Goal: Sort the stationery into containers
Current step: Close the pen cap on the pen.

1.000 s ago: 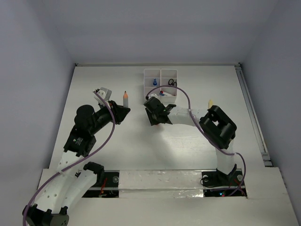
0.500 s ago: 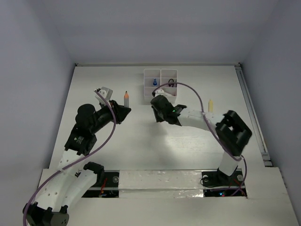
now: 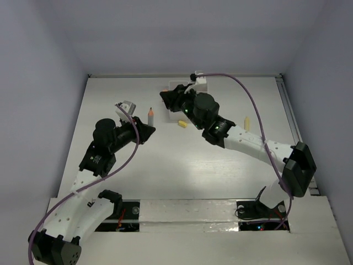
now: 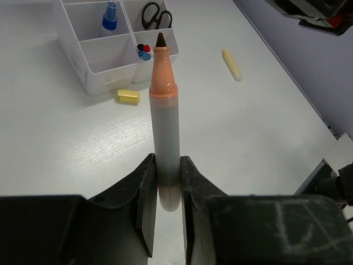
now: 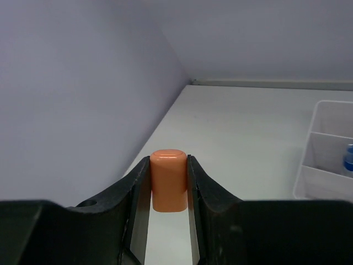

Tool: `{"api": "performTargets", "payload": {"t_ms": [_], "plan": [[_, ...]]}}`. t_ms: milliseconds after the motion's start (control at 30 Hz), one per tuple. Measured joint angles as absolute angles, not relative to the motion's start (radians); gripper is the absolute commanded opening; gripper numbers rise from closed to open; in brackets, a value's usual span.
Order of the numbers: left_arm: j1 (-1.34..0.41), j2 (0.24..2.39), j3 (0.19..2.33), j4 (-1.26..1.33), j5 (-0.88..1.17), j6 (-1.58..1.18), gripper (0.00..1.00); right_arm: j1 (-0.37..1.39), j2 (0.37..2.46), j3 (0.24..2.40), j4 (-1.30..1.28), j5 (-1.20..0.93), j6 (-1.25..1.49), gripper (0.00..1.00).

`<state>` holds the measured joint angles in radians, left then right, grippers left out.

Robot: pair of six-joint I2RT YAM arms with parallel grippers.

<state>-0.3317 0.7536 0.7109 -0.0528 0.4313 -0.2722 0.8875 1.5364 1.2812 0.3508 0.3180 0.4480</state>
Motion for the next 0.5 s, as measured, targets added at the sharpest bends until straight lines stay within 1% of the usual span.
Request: {"api": "performTargets", "payload": {"t_ms": [200, 500], "plan": [[-0.332, 0.761, 0.711, -0.052, 0.445, -0.272, 0.00, 0.927, 1.631, 1.341, 0.409, 0.284, 0.488, 0.00], [-0.332, 0.762, 0.711, -0.052, 0.443, -0.275, 0.00, 0.986, 1.656, 1.379, 0.451, 0.272, 0.495, 0.00]]}}
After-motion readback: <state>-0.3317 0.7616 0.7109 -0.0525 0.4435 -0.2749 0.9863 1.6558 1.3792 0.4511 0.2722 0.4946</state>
